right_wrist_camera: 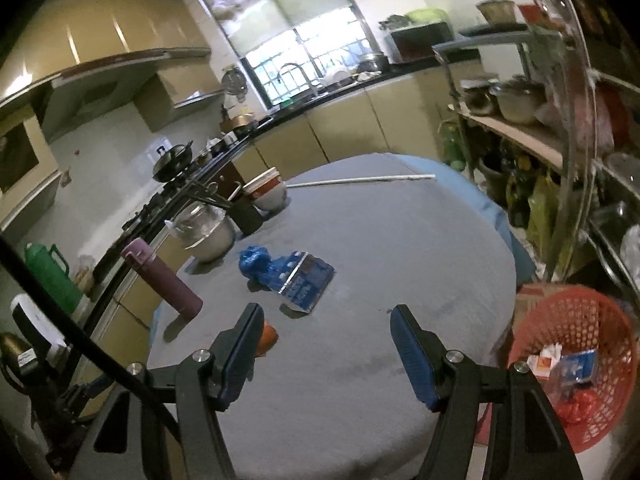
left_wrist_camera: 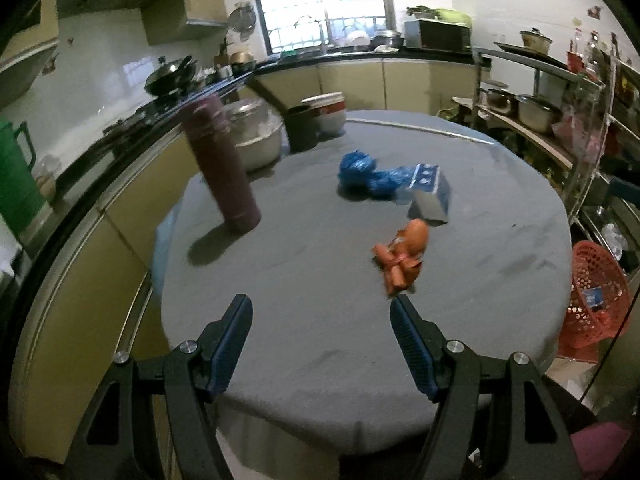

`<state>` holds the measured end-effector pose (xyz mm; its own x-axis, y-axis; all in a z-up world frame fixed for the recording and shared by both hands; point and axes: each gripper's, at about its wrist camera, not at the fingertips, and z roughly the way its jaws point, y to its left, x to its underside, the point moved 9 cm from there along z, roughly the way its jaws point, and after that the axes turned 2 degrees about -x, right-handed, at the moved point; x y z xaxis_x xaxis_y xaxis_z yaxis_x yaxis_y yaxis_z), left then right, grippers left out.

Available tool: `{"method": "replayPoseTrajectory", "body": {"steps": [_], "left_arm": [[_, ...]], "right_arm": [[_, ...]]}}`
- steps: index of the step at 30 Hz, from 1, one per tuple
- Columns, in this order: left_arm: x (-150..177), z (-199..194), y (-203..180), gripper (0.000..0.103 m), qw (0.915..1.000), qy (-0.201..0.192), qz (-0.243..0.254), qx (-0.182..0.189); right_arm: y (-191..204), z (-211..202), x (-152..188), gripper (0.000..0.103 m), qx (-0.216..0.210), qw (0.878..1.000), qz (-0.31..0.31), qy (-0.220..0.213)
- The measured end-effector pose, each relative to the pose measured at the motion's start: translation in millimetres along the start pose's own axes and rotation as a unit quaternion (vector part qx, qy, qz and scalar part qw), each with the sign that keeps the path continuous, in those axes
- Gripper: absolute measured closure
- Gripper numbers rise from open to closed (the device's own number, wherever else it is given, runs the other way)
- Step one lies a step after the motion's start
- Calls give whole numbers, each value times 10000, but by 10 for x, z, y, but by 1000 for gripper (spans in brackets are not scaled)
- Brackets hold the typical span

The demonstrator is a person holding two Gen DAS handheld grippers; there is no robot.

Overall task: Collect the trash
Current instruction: 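Bring both open tools back over the table toward the remaining trash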

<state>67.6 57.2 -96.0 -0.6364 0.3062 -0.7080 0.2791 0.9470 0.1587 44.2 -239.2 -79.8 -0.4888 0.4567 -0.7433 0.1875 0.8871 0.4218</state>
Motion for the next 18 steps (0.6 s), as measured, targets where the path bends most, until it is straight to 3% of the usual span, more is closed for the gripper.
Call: {"method": "replayPoseTrajectory", "body": {"steps": [10, 18], "left_arm": [[262, 146, 266, 31, 9995, 264, -111, -103], [217, 212, 269, 31, 9992, 329, -141, -174]], "right_arm": [[163, -87, -9, 33, 316, 9985, -444, -79], [162, 46, -28, 33, 258, 9984, -511, 30]]}}
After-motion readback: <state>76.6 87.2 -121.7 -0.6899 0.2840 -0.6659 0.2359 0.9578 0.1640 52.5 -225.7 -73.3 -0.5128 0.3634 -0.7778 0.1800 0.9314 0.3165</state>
